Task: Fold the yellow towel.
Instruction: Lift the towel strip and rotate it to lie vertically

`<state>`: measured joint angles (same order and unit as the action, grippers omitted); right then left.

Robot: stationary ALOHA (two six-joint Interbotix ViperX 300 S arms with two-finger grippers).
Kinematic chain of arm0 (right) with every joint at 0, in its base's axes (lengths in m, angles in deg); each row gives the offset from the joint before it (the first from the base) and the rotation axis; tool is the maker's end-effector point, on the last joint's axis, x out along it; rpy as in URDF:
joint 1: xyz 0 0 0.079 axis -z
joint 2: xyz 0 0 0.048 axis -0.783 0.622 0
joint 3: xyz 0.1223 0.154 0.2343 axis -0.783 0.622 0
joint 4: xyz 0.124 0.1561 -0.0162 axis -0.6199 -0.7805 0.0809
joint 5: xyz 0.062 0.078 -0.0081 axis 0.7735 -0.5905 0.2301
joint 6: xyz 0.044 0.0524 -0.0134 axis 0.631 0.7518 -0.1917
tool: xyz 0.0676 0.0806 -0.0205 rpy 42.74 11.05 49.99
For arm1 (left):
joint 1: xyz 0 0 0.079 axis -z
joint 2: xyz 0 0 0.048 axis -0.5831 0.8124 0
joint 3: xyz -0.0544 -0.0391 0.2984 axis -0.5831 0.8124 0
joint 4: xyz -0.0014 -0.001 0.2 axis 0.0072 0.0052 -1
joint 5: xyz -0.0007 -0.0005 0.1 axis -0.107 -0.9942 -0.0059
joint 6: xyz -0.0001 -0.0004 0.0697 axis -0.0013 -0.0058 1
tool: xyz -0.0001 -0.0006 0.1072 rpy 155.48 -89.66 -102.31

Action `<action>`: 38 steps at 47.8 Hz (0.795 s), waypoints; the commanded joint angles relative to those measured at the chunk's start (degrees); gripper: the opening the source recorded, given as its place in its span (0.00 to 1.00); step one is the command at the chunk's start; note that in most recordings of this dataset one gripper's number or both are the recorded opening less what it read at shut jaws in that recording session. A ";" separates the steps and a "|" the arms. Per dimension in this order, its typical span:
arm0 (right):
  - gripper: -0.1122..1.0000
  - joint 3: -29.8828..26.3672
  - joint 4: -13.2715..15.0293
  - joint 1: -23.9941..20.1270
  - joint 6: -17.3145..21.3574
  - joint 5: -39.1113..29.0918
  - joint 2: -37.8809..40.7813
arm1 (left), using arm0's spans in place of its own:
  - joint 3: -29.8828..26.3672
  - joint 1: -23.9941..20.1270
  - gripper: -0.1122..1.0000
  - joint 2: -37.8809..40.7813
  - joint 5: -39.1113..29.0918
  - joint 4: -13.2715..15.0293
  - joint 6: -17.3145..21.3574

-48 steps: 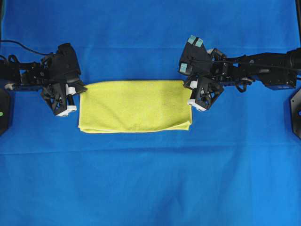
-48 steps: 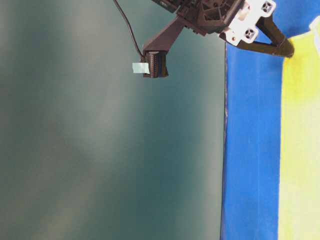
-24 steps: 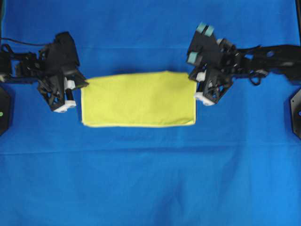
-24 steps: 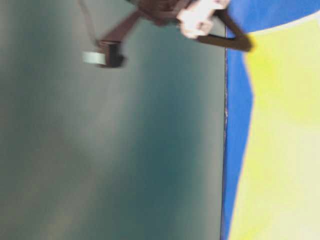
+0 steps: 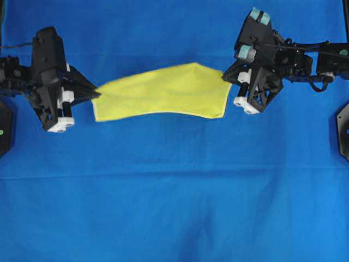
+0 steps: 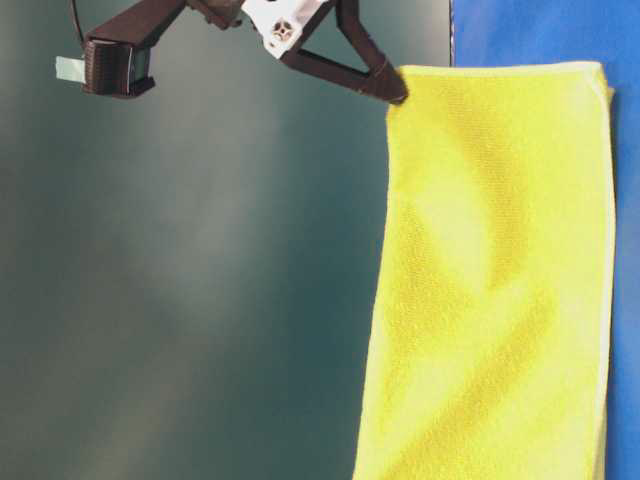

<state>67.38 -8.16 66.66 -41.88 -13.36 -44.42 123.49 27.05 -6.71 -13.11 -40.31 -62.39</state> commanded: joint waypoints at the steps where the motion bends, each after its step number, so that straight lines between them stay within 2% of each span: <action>1: 0.12 -0.53 0.18 2.46 0.18 0.44 -0.53 | -1.05 2.46 0.12 0.53 2.81 0.00 -0.09; 11: 0.12 0.09 1.67 8.70 0.18 3.43 -0.44 | -2.81 9.05 0.12 3.69 8.79 0.00 -0.09; 18: 0.12 -0.88 2.81 11.87 0.09 7.21 0.26 | -6.33 12.30 0.12 8.61 13.36 0.00 0.00; 29: 0.12 -5.10 3.69 15.56 -0.35 10.20 3.87 | -16.70 16.00 0.12 19.78 15.64 0.00 2.20; 38: 0.12 -9.84 5.01 15.82 -0.53 10.55 7.73 | -25.31 17.14 0.12 29.00 15.29 -0.09 5.89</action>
<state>60.52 -3.86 81.16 -42.32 -3.34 -37.21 102.05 42.70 20.27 1.92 -40.31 -57.55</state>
